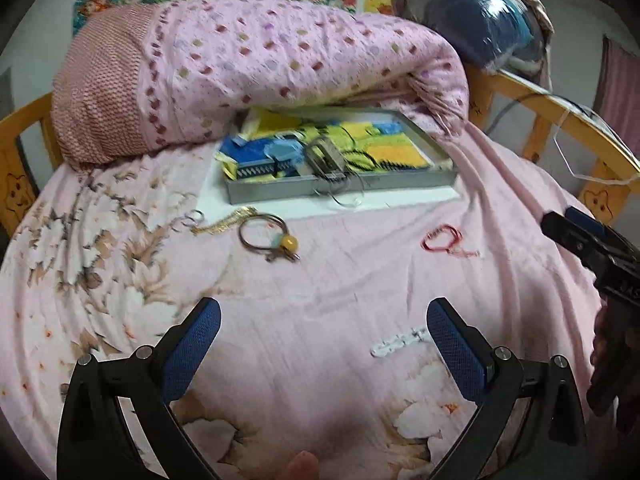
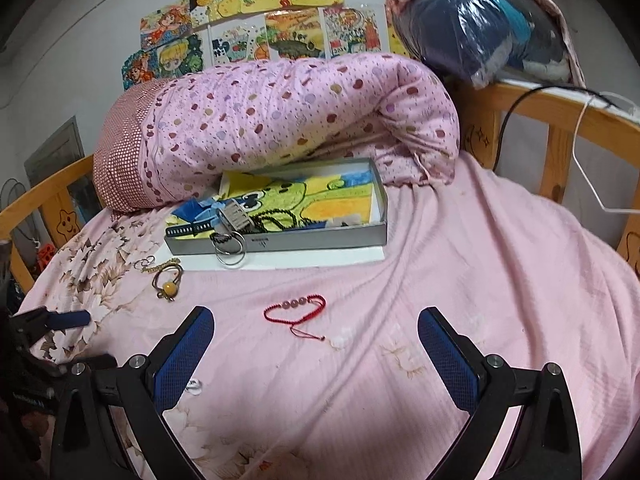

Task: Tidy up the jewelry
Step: 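Move the left tool to the white clip while the right tool approaches the red string bracelet, then close the left tool on the white clip while the right tool grasps the red bracelet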

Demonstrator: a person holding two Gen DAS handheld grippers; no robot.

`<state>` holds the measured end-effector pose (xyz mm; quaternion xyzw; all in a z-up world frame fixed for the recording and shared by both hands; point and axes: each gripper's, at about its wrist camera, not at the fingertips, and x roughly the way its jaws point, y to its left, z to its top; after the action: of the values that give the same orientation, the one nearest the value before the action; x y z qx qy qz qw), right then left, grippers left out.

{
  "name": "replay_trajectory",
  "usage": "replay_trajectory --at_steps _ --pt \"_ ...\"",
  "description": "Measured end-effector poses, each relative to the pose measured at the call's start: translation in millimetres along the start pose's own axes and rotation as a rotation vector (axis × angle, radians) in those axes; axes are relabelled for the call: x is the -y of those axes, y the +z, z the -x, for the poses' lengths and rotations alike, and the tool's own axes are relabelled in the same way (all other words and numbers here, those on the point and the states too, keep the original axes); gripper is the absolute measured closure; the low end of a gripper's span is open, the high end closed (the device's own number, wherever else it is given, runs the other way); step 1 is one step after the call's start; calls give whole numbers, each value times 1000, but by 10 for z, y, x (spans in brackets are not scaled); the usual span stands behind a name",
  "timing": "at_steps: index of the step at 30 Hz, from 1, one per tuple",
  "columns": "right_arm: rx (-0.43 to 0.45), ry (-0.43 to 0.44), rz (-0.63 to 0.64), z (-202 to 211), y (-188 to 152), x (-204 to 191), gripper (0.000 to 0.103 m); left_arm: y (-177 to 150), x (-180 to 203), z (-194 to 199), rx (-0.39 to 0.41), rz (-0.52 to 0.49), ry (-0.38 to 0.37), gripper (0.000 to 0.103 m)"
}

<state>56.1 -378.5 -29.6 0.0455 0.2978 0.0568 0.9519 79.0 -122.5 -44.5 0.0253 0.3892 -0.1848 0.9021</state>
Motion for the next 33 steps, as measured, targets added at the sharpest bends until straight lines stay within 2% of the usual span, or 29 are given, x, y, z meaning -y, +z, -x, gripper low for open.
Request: replay_trajectory --at_steps 4,7,17,22,24,25,29,33 --pt "-25 11 -7 -57 -39 33 0 -94 72 -149 -70 -54 -79 2" --pt "-43 32 1 -134 -62 39 0 -137 131 -245 -102 -87 -100 2" --pt "-122 181 71 -600 -48 169 0 -206 323 -533 -132 -235 -157 3" --pt "-162 235 95 -808 -5 190 0 -222 411 -668 -145 -283 -198 27" --pt "-175 246 125 -877 4 157 0 -239 441 -741 -164 -301 -213 41" --pt "-184 251 138 -917 7 139 0 -249 454 -777 -173 -310 -217 45" --pt "-225 271 143 -1101 17 119 3 -264 466 -831 -166 -323 -203 58" --pt "-286 269 154 -1313 21 58 11 -196 439 -893 -156 -300 -149 73"
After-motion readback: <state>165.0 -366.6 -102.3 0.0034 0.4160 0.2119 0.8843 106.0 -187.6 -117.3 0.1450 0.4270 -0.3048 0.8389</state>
